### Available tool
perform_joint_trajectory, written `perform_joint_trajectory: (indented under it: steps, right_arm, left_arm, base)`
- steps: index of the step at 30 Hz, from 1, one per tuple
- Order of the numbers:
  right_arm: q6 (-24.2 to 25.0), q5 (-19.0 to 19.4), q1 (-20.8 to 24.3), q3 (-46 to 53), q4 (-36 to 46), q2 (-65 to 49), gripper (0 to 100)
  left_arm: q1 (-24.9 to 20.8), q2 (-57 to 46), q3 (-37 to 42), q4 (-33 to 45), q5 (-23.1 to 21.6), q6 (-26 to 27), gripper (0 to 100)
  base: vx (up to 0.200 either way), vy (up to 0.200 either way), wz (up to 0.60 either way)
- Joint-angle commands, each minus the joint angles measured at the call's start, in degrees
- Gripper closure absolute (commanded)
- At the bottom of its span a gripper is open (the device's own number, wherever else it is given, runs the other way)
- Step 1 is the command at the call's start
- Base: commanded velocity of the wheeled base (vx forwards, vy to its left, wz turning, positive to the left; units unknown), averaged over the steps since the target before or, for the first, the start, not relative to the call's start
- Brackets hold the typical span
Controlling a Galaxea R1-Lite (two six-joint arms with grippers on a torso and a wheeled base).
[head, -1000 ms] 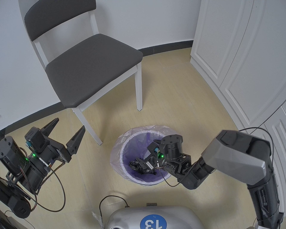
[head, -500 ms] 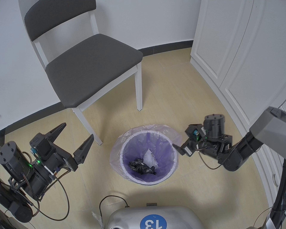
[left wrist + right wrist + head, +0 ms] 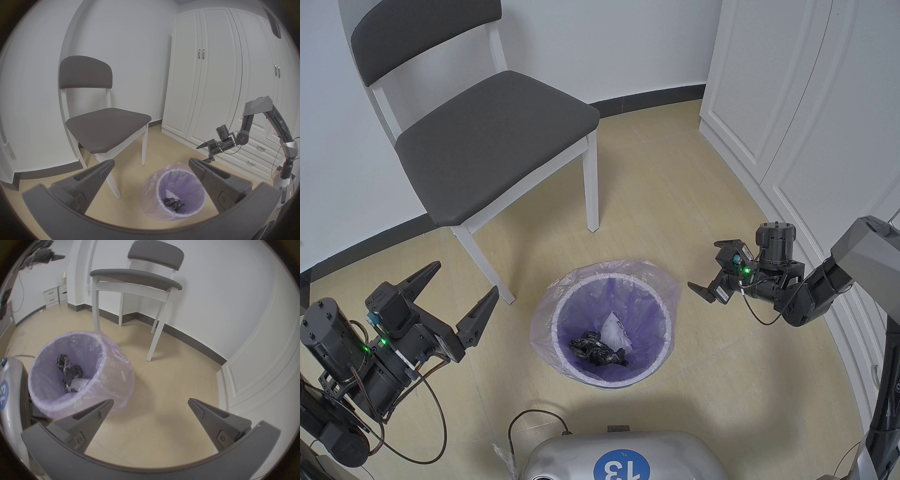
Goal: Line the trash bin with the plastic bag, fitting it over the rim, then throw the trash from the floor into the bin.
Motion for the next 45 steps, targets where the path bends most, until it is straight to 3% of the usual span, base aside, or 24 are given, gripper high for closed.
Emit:
perform_joint_trajectory:
  steps: [1,6,10,11,12,17,18,20,30,45]
  right_arm:
    - [29.9,-7.6,4.3,-5.6,1.6,4.7,0]
    - [58.2,-12.5,7.2,-11.2,6.7,5.6,0]
    - [73.8,-17.2,8.8,-15.0,7.6,6.3,0]
    - [73.8,-17.2,8.8,-15.0,7.6,6.3,0]
    - [79.7,-18.9,9.3,-16.4,8.0,7.7,0]
    - [84.8,-20.7,9.6,-18.7,9.1,9.8,0]
    - [89.0,-21.1,10.1,-19.1,9.8,10.1,0]
    - [92.3,-21.2,10.4,-19.9,11.2,10.2,0]
    - [100.0,-24.1,11.1,-19.9,13.4,12.0,0]
    - [101.6,-24.2,13.5,-14.6,10.9,11.7,0]
  left_arm:
    - [0.1,0.3,-0.1,-1.0,0.0,0.0,0]
    - [0.1,0.4,0.0,-1.0,0.0,0.0,0]
    - [0.1,0.5,-0.1,-1.0,0.1,0.0,0]
    - [0.1,0.5,-0.1,-1.0,0.1,0.0,0]
    - [0.1,0.5,-0.1,-1.0,0.1,0.0,0]
    - [0.1,0.3,-0.1,-1.0,0.1,0.1,0]
    - [0.2,0.2,-0.2,-1.0,0.1,0.0,0]
    - [0.2,0.3,-0.2,-1.0,0.1,0.0,0]
    - [0.3,0.6,-0.1,-1.0,0.1,0.0,0]
    - [2.6,1.1,-0.1,-1.0,0.1,-0.1,0]
  base:
    - [0.000,0.000,0.00]
    - [0.000,0.000,0.00]
    - [0.000,0.000,0.00]
    - [0.000,0.000,0.00]
    - [0.000,0.000,0.00]
    - [0.000,0.000,0.00]
    - [0.000,0.000,0.00]
    - [0.000,0.000,0.00]
    - [0.000,0.000,0.00]
    - [0.000,0.000,0.00]
